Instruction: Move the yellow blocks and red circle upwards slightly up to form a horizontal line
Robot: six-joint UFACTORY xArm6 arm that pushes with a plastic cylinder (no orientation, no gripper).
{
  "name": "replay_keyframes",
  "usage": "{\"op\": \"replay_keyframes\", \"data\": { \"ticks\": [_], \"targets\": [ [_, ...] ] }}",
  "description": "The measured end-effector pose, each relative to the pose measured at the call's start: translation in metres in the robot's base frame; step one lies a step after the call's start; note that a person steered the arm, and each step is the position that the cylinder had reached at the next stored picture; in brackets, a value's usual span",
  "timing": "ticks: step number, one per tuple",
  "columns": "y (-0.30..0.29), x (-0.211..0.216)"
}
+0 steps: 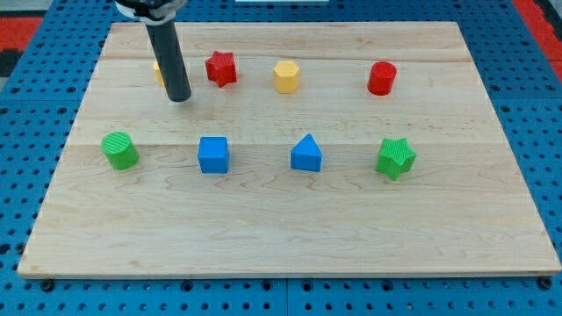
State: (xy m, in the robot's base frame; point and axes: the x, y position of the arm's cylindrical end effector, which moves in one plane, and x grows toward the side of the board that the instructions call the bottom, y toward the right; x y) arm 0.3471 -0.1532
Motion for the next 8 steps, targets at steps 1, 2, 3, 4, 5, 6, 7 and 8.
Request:
{"op": "replay_keyframes", "data": {
  "ticks": [1,2,3,4,5,6,7,8],
  "targets": [
    [-0.025,-0.024],
    [-0.037,-0.033],
    [-0.006,0.017],
    [0.071,0.026],
    [0.141,0.024],
    [0.158,-0.004],
    [0.162,-0.024],
    [0.2,0.013]
  ]
}}
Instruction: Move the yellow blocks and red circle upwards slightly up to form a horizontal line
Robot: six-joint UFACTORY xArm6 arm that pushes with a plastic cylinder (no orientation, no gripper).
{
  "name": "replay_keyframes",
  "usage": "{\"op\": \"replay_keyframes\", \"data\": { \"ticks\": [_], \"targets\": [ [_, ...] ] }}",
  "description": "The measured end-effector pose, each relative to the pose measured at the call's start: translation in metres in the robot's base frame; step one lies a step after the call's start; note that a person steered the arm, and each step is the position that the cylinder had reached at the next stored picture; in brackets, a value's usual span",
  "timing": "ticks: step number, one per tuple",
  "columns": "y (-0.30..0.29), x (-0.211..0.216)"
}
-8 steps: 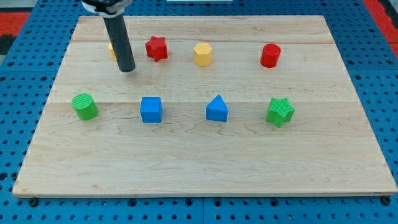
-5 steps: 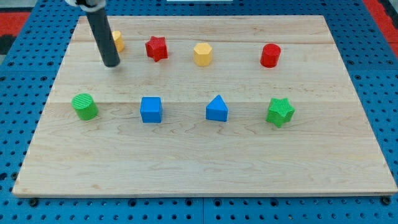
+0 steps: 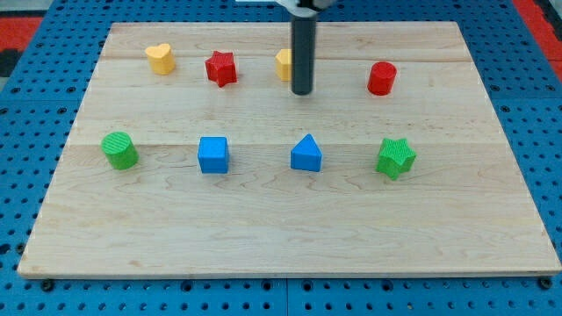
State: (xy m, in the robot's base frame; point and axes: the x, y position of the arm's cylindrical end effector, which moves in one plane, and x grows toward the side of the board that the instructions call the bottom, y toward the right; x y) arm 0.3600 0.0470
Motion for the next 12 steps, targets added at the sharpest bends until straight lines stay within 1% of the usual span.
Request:
{"op": "replay_keyframes", "data": {
  "ticks": [1,2,3,4,5,6,8,9,10,11,12],
  "targets": [
    [0.08,0.007],
    [0.107,-0.006],
    [0.113,-0.025],
    [0.1,-0.025],
    [0.076,-0.011],
    [0.07,-0.022],
    [0.061,-0.08],
    [0.044,-0.091],
    [0.025,-0.113],
    [0.059,-0.114],
    [0.07,-0.084]
  ]
}}
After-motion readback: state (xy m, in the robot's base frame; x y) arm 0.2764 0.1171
